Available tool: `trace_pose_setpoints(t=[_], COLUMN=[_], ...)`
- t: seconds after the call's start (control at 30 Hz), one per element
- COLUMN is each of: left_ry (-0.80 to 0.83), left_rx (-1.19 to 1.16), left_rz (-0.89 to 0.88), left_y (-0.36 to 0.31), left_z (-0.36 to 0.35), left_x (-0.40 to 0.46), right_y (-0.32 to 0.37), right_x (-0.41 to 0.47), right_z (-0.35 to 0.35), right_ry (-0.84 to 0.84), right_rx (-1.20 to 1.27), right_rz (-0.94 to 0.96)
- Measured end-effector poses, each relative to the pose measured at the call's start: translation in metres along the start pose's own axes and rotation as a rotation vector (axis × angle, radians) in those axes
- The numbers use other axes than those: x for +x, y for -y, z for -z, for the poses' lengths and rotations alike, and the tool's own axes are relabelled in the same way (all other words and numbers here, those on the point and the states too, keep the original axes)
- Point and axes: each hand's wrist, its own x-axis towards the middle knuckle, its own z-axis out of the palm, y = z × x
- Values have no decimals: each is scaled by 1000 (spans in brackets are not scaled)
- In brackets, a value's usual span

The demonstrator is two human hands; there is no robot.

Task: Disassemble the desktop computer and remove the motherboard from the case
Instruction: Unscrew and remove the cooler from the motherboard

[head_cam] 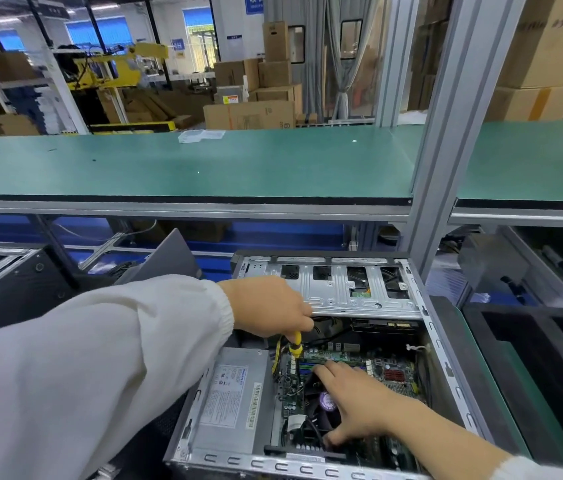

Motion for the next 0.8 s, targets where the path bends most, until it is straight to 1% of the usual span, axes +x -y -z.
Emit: trace_pose_setpoints(t=[0.07,0.13,0.23,0.27,0.3,0.37,0.43,0.5,0.57,0.6,0.7,0.8], left_ry=[8,60,294,370,412,409,322,225,167,141,82,63], left_rx=[-17,-153,-454,-532,-581,-607,-629,-641,-527,-464,-387,-461], left_rz=[44,232,529,586,611,607,556,418,260,221,212,297], left_y=[-3,-8,-10,-10,-9,-10,-11,-12,-12,-13,-13,-13], left_z=[-3,-3,-2,-1,-1,0,-1,-1,-3,-5,-6,-8], left_x=[-2,2,15,17,19,15,9,3,0,0,1,6], right_y=[0,1,2,2,2,2,2,2,2,1,2,2], right_x=[0,0,0,0,0,-1,-1,-1,-1,-1,-1,-1], right_z=[0,1,1,2,2,2,2,1,1,1,1,2], right_ry=[1,4,2,4,5,3,-1,-6,-10,-9,-13,-14], right_rx=[5,-4,-7,-4,-5,-11,-16,-16,-22,-25,-23,-20], right_rz=[3,8,12,15,18,19,21,21,20,19,17,13])
